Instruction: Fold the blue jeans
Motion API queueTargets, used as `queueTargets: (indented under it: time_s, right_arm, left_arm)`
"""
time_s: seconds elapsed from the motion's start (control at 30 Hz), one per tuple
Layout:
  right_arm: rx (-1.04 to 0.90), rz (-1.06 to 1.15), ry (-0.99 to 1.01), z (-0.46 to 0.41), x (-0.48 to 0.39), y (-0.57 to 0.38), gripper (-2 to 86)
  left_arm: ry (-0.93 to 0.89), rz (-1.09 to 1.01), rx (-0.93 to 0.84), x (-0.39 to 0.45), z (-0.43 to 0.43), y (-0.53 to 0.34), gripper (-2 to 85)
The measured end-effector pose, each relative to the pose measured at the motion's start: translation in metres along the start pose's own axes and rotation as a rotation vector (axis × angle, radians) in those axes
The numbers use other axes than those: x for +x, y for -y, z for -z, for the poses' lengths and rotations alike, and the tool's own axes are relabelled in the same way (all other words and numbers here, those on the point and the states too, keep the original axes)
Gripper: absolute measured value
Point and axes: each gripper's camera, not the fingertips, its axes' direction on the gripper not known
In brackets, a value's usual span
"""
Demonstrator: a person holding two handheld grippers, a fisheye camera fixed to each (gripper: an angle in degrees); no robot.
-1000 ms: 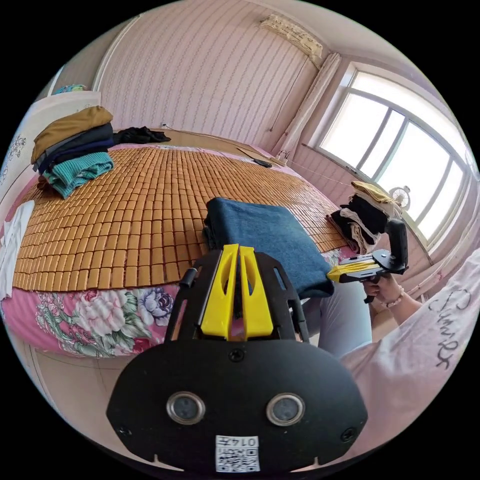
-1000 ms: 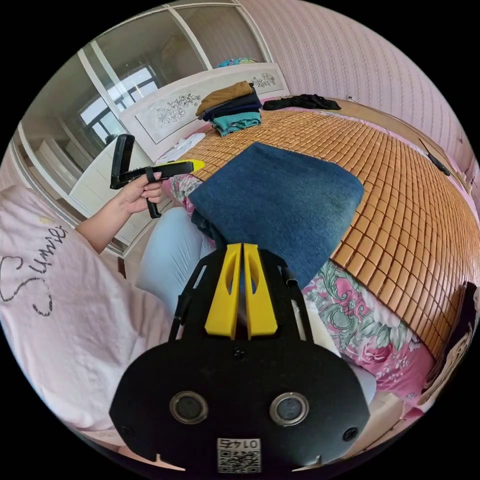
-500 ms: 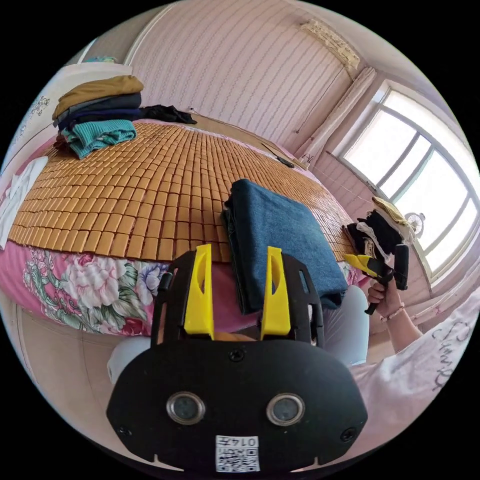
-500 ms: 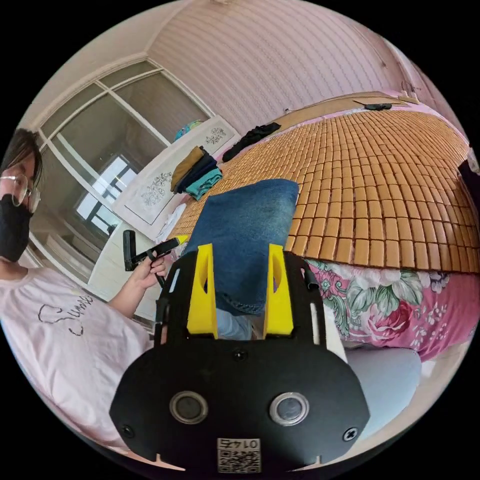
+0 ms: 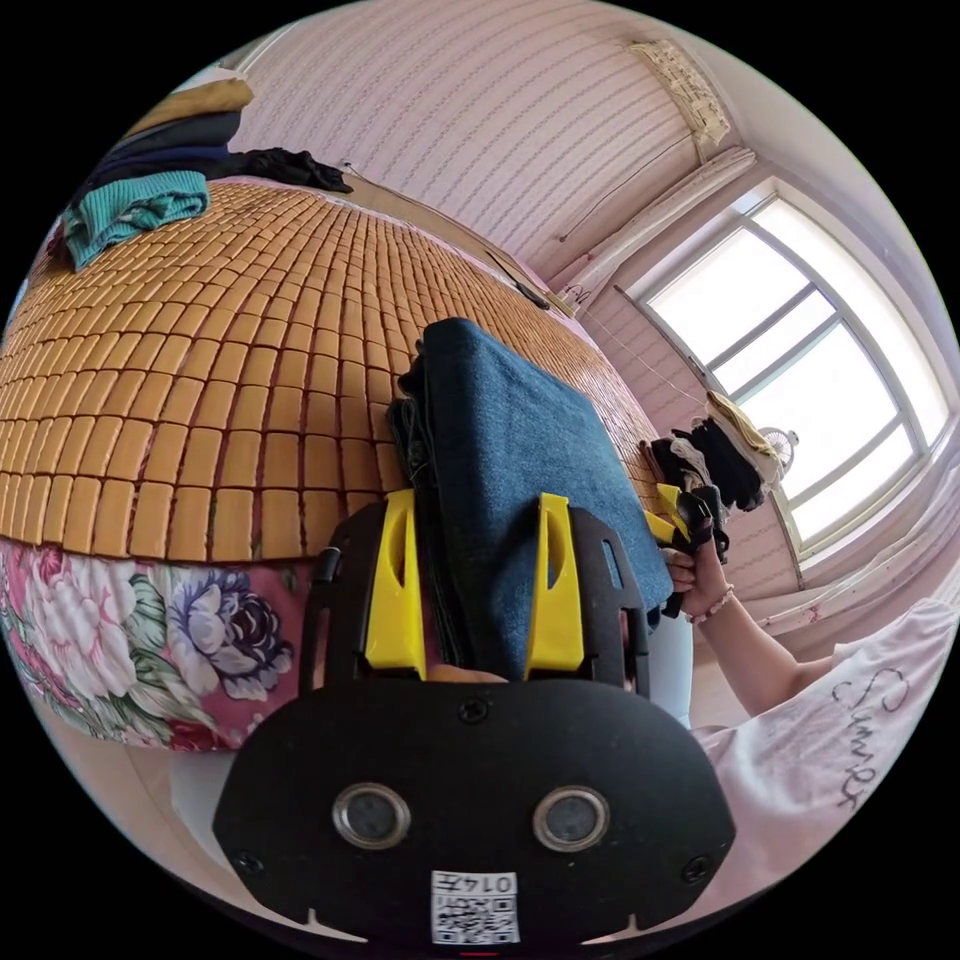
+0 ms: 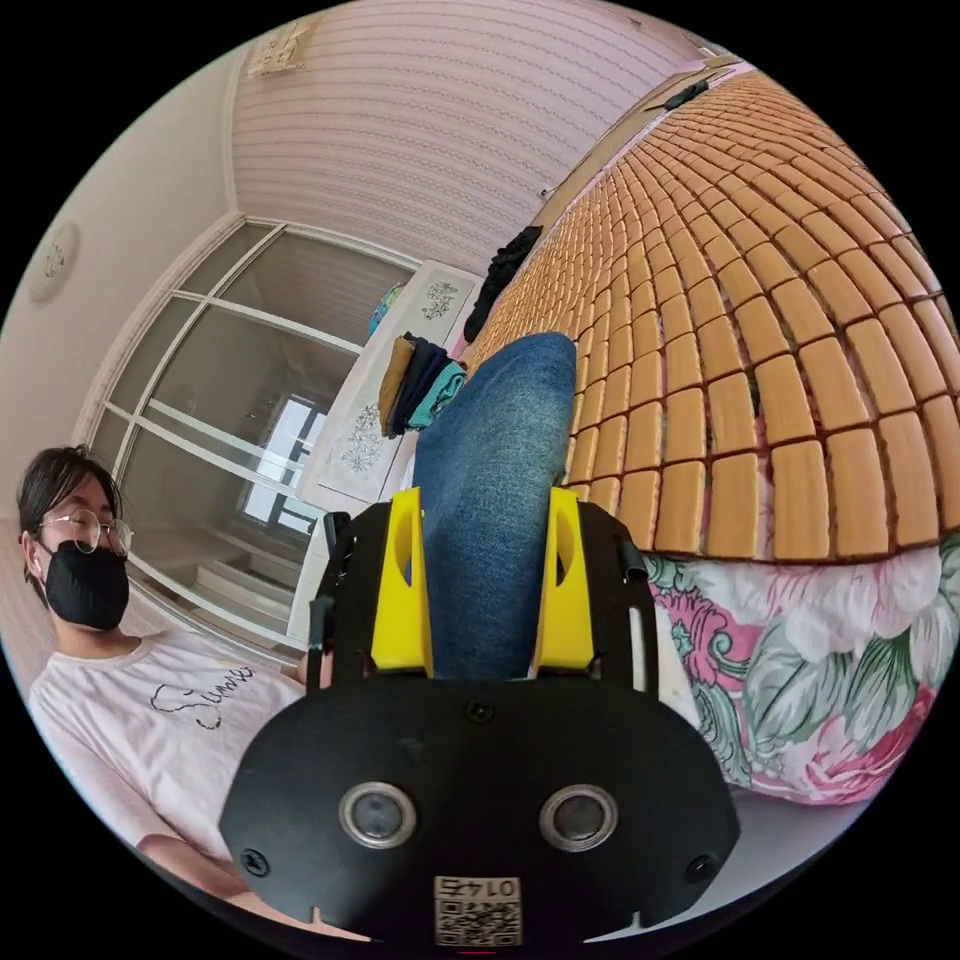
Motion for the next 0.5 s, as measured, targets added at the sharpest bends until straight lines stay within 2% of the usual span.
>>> queueTargets:
  time_s: [0.03, 0.1, 0.17, 0.23, 0.33, 0.43, 0.5]
  right_arm:
    - [-0.011, 0.004, -0.013, 0.0, -0.001, 0.001, 15.6]
    - [-0.107, 0.089, -0.234, -0.005, -0.02, 0.009, 11.8]
    - [-0.161, 0.176, -0.359, -0.011, -0.04, 0.012, 11.9]
    - [-0.166, 0.176, -0.361, -0.015, -0.046, 0.015, 13.2]
    - [-0.113, 0.102, -0.242, -0.012, -0.041, 0.019, 13.5]
    - [-0.153, 0.138, -0.378, -0.02, -0.06, 0.022, 9.0]
    - [-0.2, 0.31, -0.452, -0.027, -0.102, 0.025, 6.2]
  left_arm:
    - [-0.007, 0.003, -0.007, -0.002, 0.0, 0.002, 16.3]
    - [-0.011, -0.011, -0.039, -0.003, 0.001, 0.007, 16.3]
    - [-0.008, -0.016, -0.058, -0.004, 0.003, 0.012, 16.2]
    - [-0.011, -0.022, -0.062, -0.005, -0.001, 0.014, 16.3]
    - [0.0, -0.036, -0.039, -0.001, -0.004, 0.014, 15.8]
    - [-0.024, -0.013, -0.01, -0.004, -0.002, 0.008, 12.7]
    - [-0.05, 0.001, 0.017, -0.005, 0.003, 0.003, 10.1]
